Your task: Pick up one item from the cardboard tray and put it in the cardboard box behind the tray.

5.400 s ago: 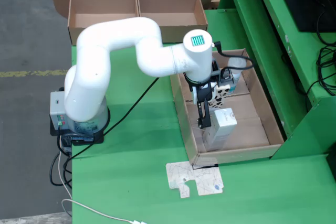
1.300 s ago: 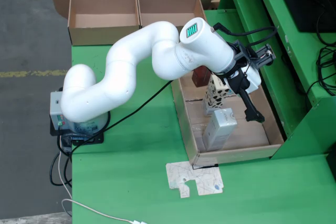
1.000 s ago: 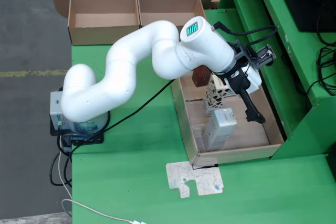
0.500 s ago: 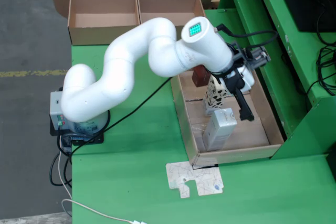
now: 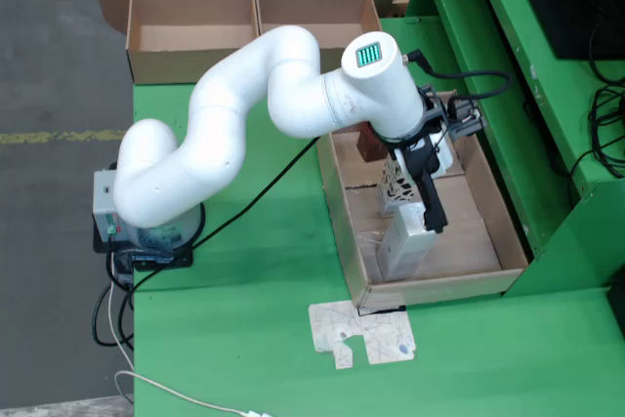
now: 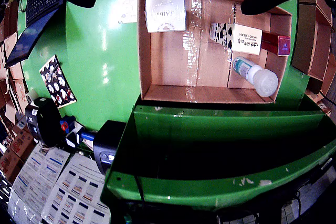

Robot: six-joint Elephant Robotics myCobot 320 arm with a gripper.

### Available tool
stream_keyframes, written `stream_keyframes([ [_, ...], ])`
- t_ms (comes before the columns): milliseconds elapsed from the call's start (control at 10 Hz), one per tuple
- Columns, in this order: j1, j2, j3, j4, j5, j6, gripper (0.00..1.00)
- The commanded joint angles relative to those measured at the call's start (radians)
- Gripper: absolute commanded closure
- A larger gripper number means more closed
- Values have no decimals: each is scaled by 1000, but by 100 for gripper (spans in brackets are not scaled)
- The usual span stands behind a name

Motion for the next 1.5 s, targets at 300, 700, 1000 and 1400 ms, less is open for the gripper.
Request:
stream_keyframes([
  [300,-8,-3,21,-52,9,13,0],
  [700,-18,-32,21,-26,11,17,0],
  [1000,-19,-41,21,-22,9,17,0],
  [1400,-38,-74,21,25,4,0,0],
])
